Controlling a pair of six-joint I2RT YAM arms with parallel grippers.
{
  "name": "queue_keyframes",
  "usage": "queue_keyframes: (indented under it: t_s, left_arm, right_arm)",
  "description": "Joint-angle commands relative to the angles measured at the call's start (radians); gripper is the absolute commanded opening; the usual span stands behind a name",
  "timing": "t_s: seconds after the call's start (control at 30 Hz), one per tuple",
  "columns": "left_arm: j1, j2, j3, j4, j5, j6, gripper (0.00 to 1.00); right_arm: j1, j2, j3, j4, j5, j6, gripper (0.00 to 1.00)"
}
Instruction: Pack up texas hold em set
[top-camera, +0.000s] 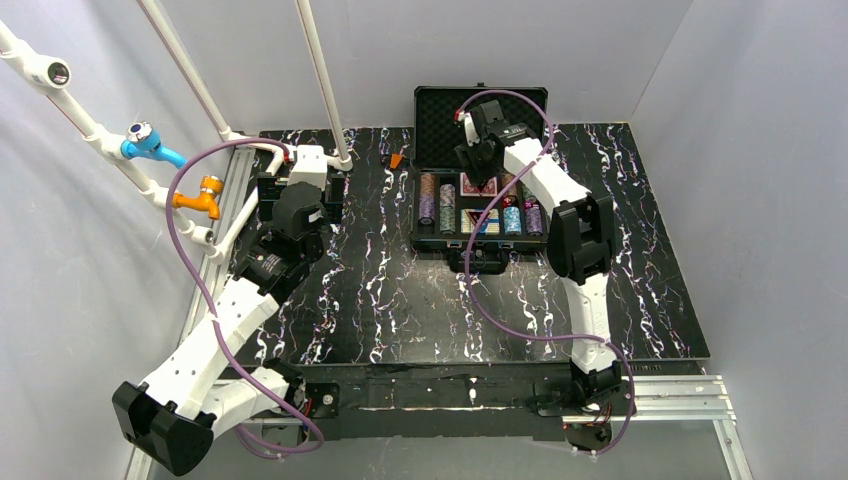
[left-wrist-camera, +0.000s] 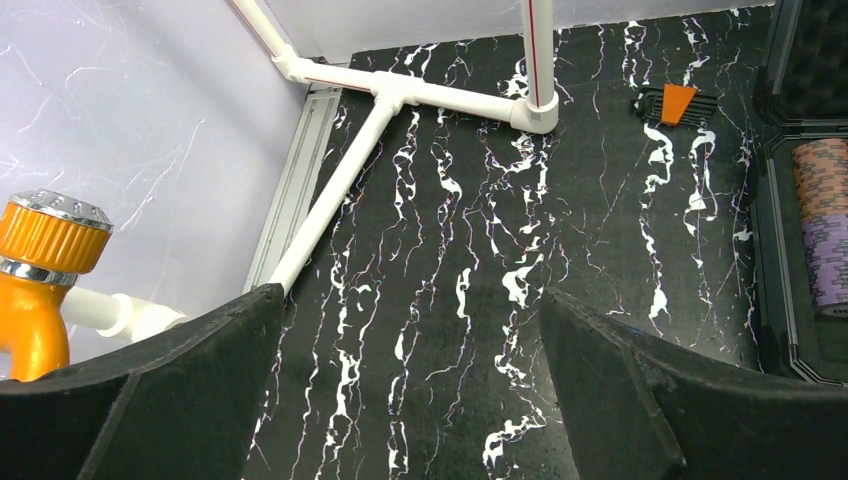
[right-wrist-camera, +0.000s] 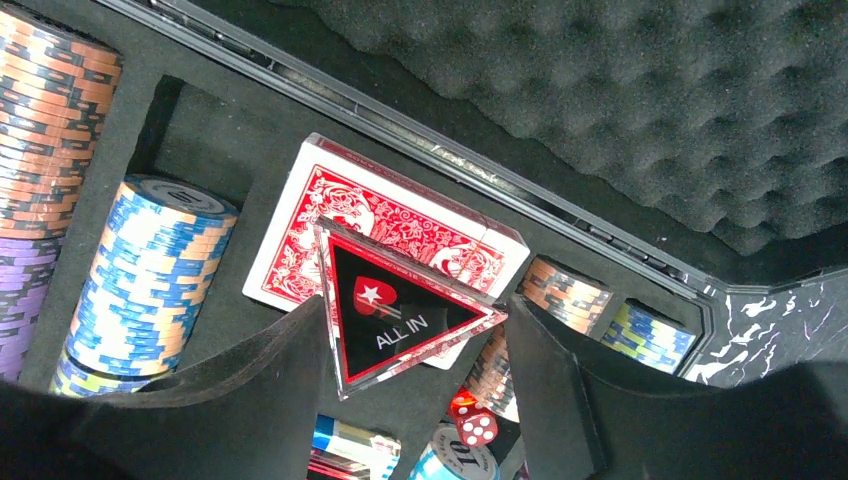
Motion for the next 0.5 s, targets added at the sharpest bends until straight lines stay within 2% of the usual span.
queue_keyframes:
  t_s: [0.0, 0.1, 0.2, 0.3, 0.47]
  left_arm:
    - [0.004, -0.004, 0.033, -0.005, -0.001, -0.01, 0.98]
    - [0.004, -0.004, 0.034, -0.006, -0.001, -0.01, 0.98]
    - [0.004, -0.005, 0.035, -0.006, -0.001, -0.011, 0.98]
    - [0.004, -0.007, 0.034, -0.006, 0.001, -0.012, 0.98]
    - [0.004, -0.005, 0.035, -0.009, 0.006, -0.015, 0.98]
  right_arm:
    - [-0.004, 0.013, 0.054, 0.043, -0.02, -0.01, 0.63]
    - [-0.005, 0.025, 0.068, 0.034, -0.013, -0.007, 0.69]
    - [-0.005, 0.029, 0.072, 0.035, 0.001, -0.001, 0.87]
    - [-0.007, 0.021, 0.071, 0.038, 0.01, 0.013, 0.97]
    - [-0.005, -0.012, 0.06, 0.039, -0.045, 0.066, 0.98]
